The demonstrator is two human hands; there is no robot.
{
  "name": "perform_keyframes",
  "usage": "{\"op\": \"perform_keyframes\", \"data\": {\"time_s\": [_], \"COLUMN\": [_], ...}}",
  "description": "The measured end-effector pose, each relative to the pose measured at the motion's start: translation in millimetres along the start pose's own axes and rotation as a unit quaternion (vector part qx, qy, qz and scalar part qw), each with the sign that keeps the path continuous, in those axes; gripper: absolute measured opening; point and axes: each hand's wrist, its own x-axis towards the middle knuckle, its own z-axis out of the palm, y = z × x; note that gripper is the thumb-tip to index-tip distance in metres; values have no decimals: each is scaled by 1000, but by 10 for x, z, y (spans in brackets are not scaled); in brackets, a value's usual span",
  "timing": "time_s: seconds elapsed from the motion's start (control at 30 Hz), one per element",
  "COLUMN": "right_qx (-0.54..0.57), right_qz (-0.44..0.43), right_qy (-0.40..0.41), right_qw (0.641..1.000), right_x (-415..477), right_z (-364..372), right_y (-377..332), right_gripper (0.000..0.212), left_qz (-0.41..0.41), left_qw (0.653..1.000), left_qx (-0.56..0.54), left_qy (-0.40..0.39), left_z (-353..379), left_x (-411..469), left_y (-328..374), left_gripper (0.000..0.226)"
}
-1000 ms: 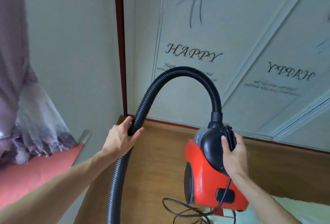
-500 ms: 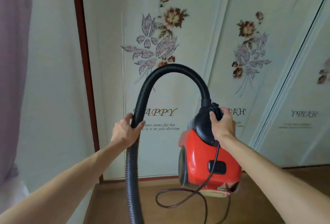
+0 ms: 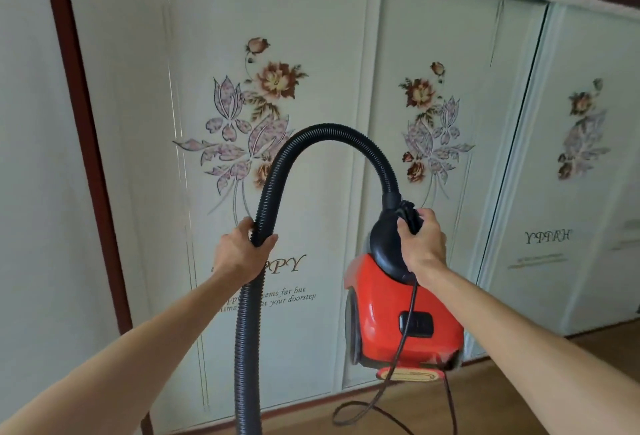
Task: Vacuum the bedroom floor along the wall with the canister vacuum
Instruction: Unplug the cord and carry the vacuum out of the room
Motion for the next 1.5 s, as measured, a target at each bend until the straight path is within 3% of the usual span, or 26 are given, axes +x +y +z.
{"op": "perform_keyframes", "data": {"time_s": [0.3, 0.73, 1.07, 1.5], "right_qx": [-8, -56, -95, -166], "right_qz": [20, 61, 78, 126], "right_qy": [31, 127, 221, 296], "right_qw": [999, 988, 968, 932], "right_x": [514, 1427, 2282, 2927], "right_z": [-176, -135, 46, -166], "right_y": [255, 668, 817, 1308], "right_gripper": [26, 28, 33, 32], "left_qz": [10, 73, 188, 237], "left_qw": [999, 986, 958, 925], "left_qx": [-20, -83, -108, -158], "left_qy": [-22, -122, -186, -252], "left_z": [579, 1779, 2623, 3673], "left_x": [383, 1458, 2551, 3080], "left_y": [399, 829, 1143, 1702], "left_gripper": [30, 33, 32, 33]}}
